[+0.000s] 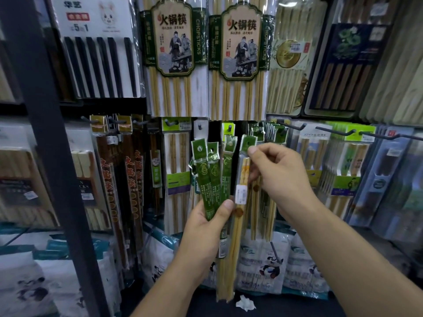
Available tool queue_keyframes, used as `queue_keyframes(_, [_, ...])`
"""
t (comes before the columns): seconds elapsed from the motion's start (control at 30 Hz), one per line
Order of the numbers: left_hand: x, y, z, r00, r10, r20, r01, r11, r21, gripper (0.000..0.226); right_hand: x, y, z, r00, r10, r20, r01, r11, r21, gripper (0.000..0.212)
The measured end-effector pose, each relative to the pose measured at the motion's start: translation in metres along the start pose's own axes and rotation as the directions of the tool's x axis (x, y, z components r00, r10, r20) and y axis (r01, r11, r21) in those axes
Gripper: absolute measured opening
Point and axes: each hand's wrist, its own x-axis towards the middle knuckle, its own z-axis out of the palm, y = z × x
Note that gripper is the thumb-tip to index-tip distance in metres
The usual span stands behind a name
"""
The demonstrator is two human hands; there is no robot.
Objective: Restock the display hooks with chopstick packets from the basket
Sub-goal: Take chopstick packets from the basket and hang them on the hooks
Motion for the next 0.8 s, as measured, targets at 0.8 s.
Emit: queue_keyframes(0.8, [0.004, -0.005, -0.006, 0.999, -0.024, 0.033, 0.024, 1.000, -0.008, 0.029, 0.034, -0.005, -0.007, 0.977, -0.002, -0.212, -0.042, 0.978, -0.204, 0.035])
